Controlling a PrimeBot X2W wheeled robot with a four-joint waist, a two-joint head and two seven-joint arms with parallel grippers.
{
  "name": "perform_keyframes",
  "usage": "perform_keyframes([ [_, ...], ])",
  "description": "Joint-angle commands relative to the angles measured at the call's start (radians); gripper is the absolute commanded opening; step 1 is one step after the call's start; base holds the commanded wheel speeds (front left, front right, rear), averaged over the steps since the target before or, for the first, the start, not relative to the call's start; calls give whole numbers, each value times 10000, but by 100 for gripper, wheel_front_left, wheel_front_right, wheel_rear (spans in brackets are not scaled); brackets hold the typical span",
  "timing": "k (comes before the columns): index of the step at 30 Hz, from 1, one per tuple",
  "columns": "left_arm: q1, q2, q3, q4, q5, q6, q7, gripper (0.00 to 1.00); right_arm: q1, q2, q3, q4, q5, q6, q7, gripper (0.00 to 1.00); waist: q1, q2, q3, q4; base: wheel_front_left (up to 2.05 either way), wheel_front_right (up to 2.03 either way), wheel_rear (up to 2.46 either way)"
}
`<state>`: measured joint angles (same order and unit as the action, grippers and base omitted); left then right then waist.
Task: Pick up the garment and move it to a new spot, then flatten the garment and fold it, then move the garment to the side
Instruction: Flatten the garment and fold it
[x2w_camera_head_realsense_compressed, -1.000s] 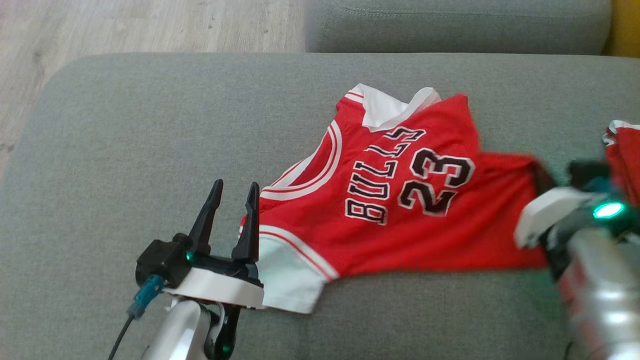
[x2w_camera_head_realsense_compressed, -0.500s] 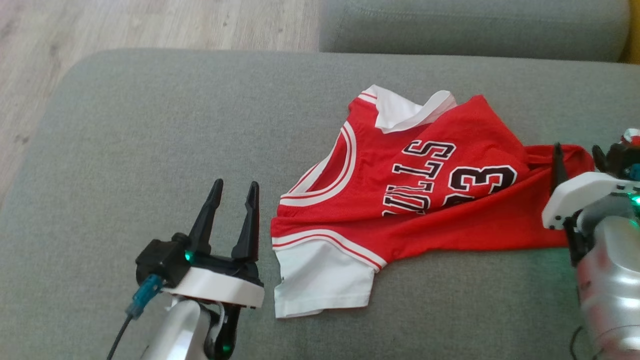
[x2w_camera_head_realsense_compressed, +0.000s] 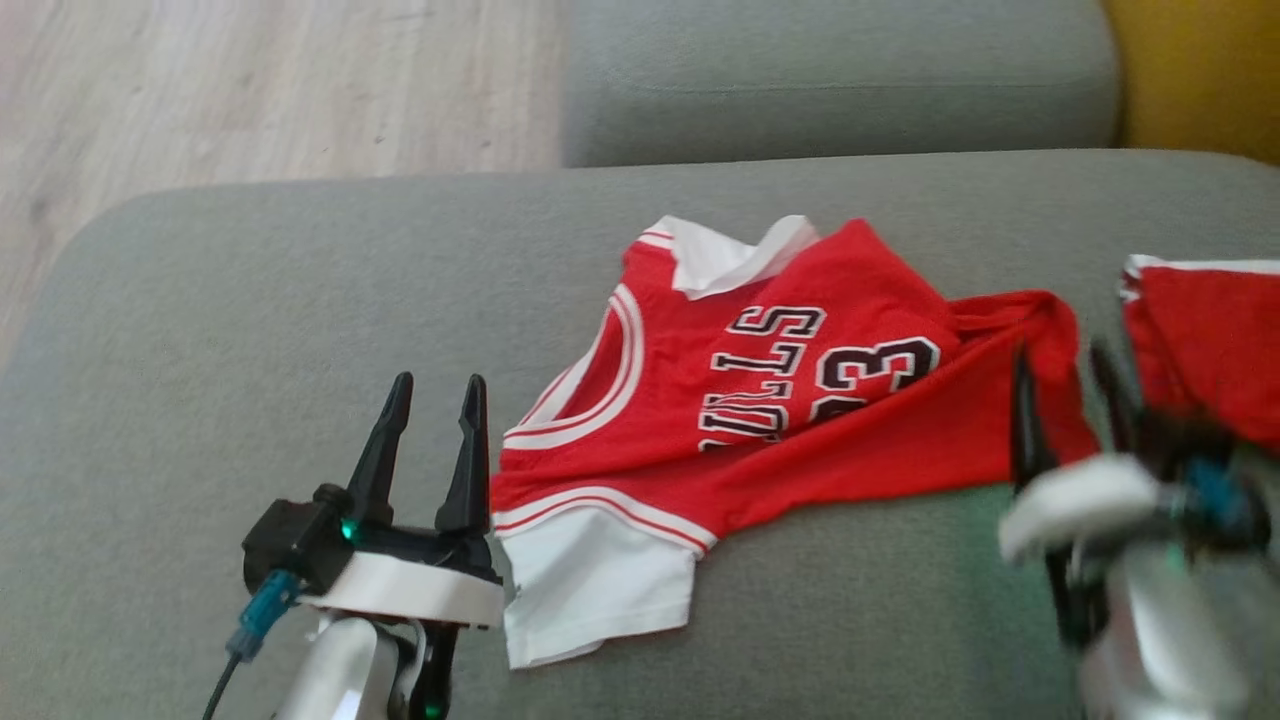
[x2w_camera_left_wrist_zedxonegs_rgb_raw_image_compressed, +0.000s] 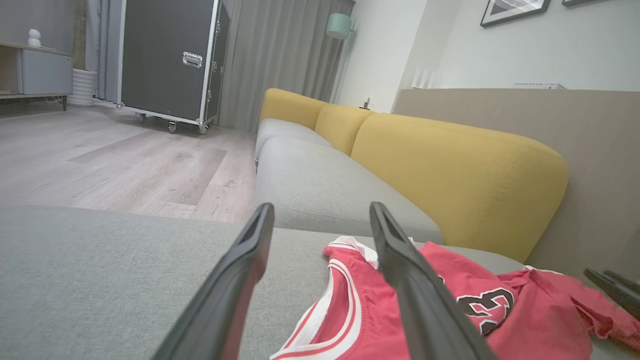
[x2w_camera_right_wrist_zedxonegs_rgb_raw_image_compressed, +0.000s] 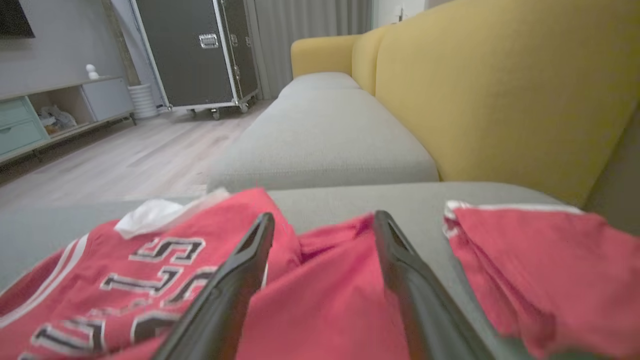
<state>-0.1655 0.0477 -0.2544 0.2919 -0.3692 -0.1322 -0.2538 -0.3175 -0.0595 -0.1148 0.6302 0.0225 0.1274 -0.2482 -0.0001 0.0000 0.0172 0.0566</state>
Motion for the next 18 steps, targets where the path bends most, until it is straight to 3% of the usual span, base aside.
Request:
perform_keyframes([
  [1, -296, 38, 341, -340, 102, 15, -80, 100, 337, 84, 480, -615, 124, 33, -132, 100, 1, 0, -61, -254, 0, 0, 0],
  [5, -417, 126, 333, -273, 122, 15, -80, 100, 1321, 89, 1106, -1700, 850, 33, -133, 100, 1, 0, 26, -657, 0, 0, 0],
  [10, -809, 238, 233, -148, -210, 15, -80, 100, 1477, 91, 1471, -2334, 1061, 33, -134, 100, 1, 0, 280, -1257, 0, 0, 0],
  [14, -1796, 718, -493, 388, -545, 15, 80, 100, 1325, 91, 1588, -2583, 1027, 33, -134, 100, 1, 0, 632, -1656, 0, 0, 0],
  [18, -3059, 1205, -1401, 1003, -1095, 15, 1185, 100, 1121, 92, 1645, -2808, 1032, 33, -134, 100, 1, 0, 1054, -1944, 0, 0, 0],
])
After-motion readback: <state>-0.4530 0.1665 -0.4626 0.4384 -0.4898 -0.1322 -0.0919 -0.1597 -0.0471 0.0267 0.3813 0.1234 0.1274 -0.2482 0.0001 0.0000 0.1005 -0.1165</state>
